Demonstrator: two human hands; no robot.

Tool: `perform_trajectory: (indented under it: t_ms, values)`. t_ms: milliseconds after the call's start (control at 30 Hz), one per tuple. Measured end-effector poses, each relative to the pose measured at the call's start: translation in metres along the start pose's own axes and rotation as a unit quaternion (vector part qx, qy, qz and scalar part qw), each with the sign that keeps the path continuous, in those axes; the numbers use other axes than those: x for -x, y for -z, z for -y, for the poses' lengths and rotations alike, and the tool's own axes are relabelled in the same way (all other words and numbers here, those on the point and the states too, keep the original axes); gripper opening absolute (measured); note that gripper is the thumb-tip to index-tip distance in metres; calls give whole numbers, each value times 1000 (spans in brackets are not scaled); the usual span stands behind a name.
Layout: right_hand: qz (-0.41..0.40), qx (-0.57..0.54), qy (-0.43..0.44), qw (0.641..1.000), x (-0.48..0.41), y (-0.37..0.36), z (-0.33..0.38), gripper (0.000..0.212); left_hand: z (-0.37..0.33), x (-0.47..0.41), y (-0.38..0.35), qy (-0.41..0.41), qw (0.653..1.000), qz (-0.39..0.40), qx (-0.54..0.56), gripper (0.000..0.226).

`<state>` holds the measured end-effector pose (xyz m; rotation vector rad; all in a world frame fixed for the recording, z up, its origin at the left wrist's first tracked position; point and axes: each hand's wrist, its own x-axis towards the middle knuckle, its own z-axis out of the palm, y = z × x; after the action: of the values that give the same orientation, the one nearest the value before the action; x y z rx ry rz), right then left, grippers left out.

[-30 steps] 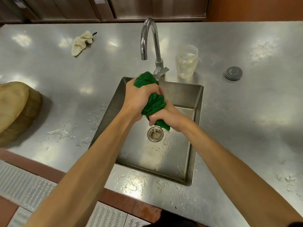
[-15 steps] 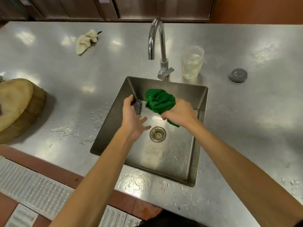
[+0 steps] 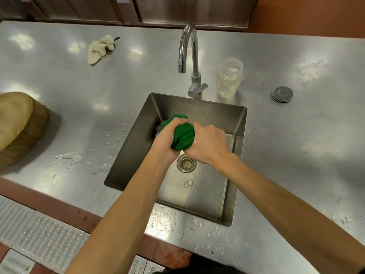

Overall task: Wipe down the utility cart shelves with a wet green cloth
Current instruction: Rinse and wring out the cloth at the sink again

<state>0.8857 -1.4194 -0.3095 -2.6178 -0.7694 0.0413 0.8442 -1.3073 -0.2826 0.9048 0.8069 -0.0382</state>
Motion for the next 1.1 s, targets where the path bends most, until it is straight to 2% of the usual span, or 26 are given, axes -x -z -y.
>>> perform_trajectory:
  t_ms: [67, 133, 300, 467, 567, 600, 633, 700, 733, 767, 833, 900, 967, 1033, 1100]
  values:
    - [63, -86, -35, 994, -1, -2, 2, 20, -2, -3, -3, -56, 997, -52, -25, 19]
    - [117, -197, -69, 971, -3, -4, 2, 16, -5, -1, -7, -105, 991, -66, -55, 26]
    - [232, -454, -88, 855, -4, 4, -2, 22, -13, -2, -11, -162, 978, -37, -124, 23]
    - [332, -576, -86, 742, -3, -7, -9, 21, -19, -1, -11, -157, 975, 28, -155, 19]
    - [372, -596, -111, 703, -1, -16, -15, 21, -13, -6, -12, -134, 980, 10, -145, 19]
    - [378, -588, -122, 705, 0, -18, -17, 22, -10, -7, -14, -126, 982, -8, -139, 20]
    - [376, -567, -133, 721, 0, -22, -20, 23, -6, -10, -15, -115, 985, -34, -126, 22]
    - [345, -488, -135, 790, -1, -26, -25, 30, 1, -15, -13, -88, 988, -103, -71, 27]
    - [320, -438, -133, 829, -2, -27, -27, 41, 4, -18, -11, -71, 987, -141, -35, 27]
    - [286, -386, -131, 867, -1, -27, -28, 59, 7, -23, -6, -51, 984, -168, -1, 30]
    - [180, -280, -105, 937, 6, -22, -28, 92, 10, -27, 1, 6, 986, -166, 25, 34]
    - [45, -175, -19, 983, 21, -21, -24, 94, 9, -24, -1, 36, 990, -137, 22, 15]
    - [-34, -87, 40, 995, 35, -28, -15, 87, 13, -27, -2, 59, 990, -120, 44, 28]
    - [-34, -43, 16, 998, 40, -36, -5, 95, 17, -25, -8, 67, 991, -108, 49, 30]
    - [-22, -15, -29, 999, 32, -35, -2, 99, 20, -20, -15, 47, 990, -128, 44, 20]
